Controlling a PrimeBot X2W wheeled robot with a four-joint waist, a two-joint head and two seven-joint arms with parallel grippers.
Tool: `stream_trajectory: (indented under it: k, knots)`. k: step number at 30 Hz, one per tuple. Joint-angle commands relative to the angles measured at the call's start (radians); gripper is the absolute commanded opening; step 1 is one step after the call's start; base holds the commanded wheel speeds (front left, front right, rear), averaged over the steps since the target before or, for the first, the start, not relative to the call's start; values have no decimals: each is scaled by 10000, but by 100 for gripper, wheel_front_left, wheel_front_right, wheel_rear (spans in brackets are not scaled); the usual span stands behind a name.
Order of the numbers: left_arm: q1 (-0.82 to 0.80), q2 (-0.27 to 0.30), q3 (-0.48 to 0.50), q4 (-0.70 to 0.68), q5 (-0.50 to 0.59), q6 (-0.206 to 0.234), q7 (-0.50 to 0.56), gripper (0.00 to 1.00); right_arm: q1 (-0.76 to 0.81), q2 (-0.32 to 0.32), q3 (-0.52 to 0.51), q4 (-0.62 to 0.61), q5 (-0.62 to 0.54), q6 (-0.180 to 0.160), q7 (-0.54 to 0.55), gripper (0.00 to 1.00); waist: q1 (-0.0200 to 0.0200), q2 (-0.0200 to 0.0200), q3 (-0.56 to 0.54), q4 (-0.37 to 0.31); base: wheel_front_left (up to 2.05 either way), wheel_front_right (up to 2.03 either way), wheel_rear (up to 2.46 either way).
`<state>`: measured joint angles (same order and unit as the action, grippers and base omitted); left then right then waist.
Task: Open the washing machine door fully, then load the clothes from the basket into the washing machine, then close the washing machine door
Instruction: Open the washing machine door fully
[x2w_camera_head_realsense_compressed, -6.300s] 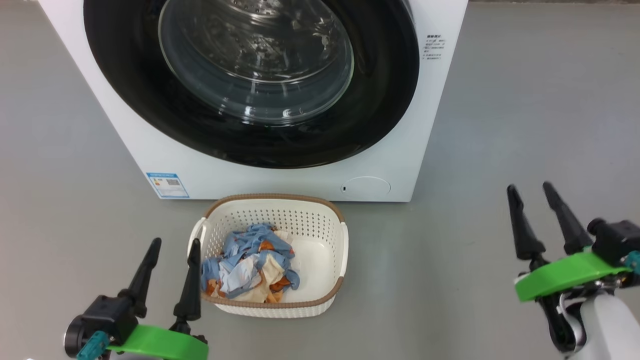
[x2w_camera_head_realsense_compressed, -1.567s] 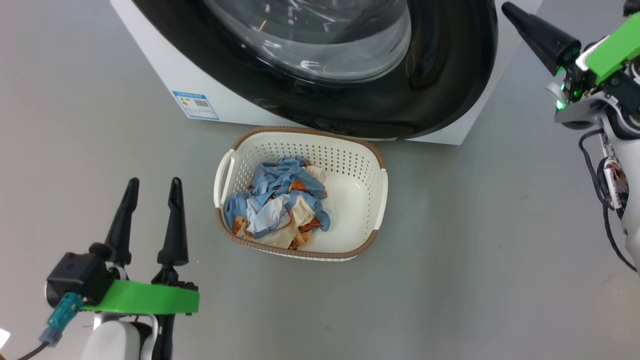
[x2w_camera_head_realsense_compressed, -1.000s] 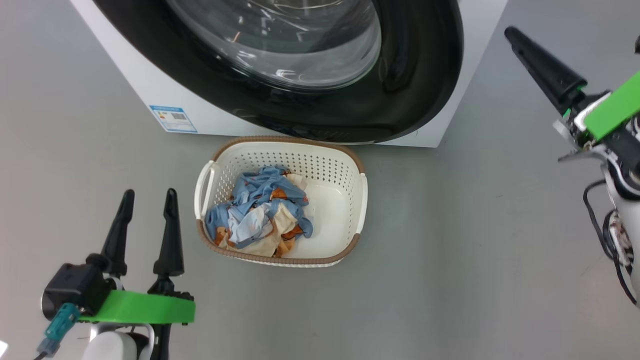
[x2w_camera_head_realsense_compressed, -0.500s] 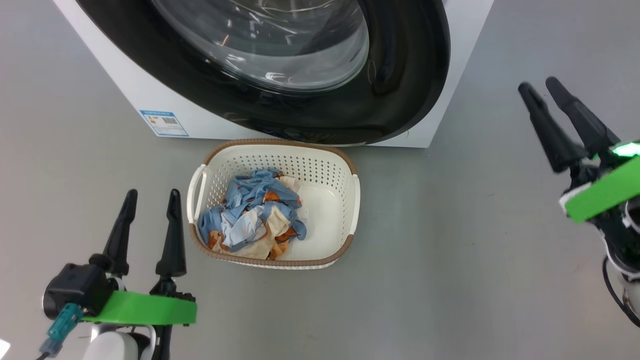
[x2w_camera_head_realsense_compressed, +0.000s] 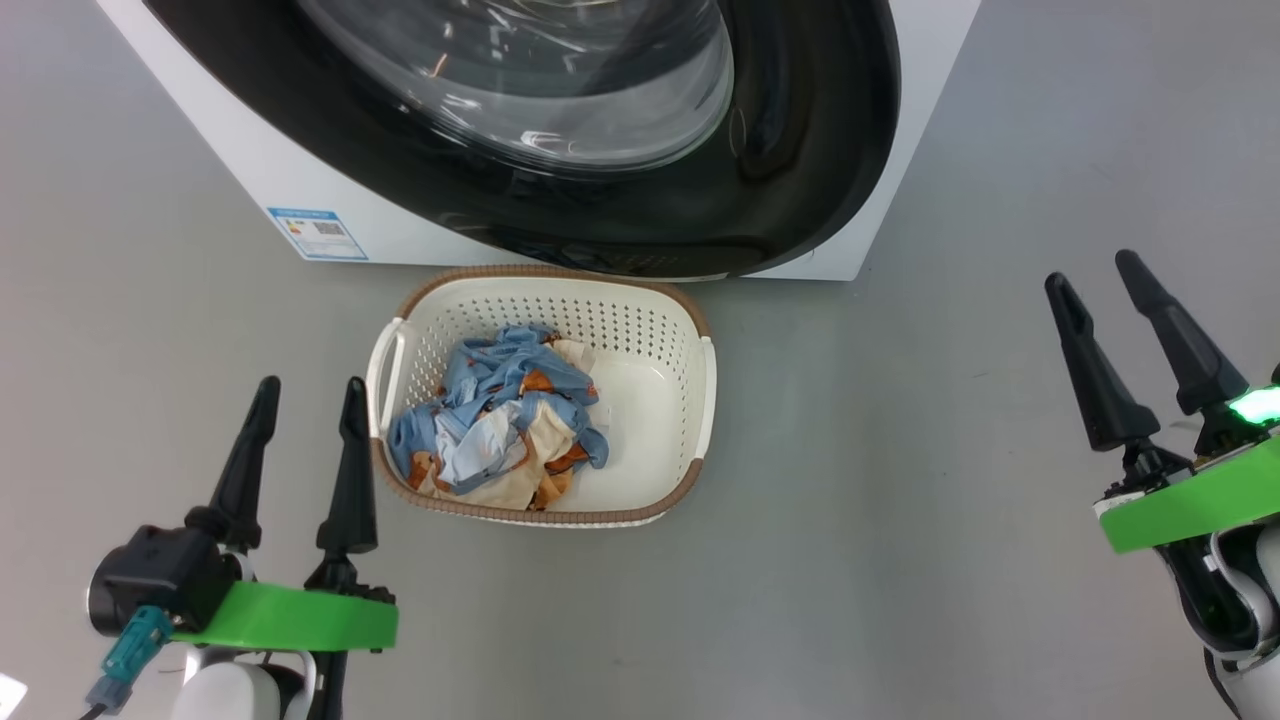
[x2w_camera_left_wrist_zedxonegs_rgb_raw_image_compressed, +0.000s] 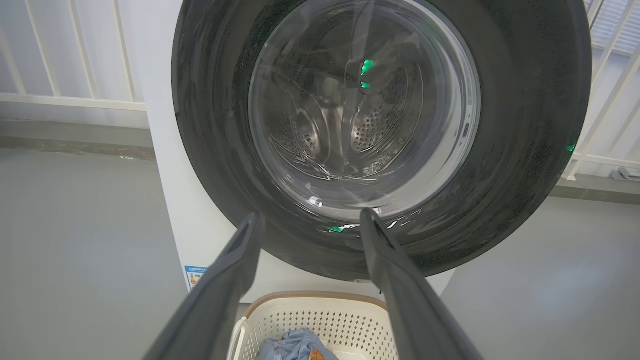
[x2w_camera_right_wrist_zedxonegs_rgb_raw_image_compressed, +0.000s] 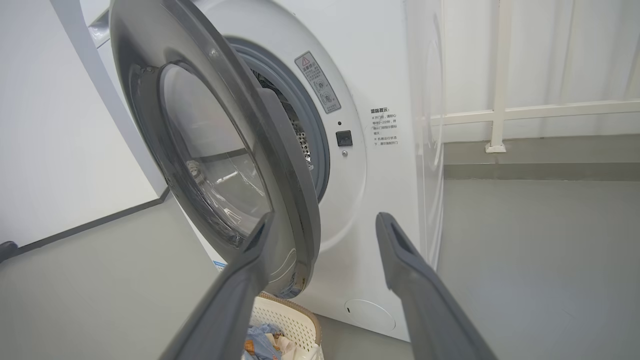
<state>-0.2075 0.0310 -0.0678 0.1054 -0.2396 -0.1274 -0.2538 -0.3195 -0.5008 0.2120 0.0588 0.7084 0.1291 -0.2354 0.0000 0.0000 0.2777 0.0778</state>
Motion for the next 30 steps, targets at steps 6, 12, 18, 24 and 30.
stream_trajectory:
  k: [6,12,18,24,30]
  knots:
    - [-116,193,221,-298,114,-31,-80,100,407,172,-57,104,-710,16,-245,100,0,0,154,27,0,0,0]
    - [-200,193,165,-221,88,-31,-80,100,686,711,-474,68,-1109,16,-260,100,0,0,212,132,0,0,0]
    - [-272,193,180,-208,85,-32,-80,100,689,772,-561,50,-1216,16,-262,100,0,0,262,156,0,0,0]
    - [-283,193,179,-180,52,-32,-80,100,548,735,-530,44,-1243,16,-263,100,0,0,267,171,0,0,0]
    - [-300,192,202,-191,74,-32,-80,100,270,611,-532,-71,-1162,16,-263,100,0,0,293,167,0,0,0]
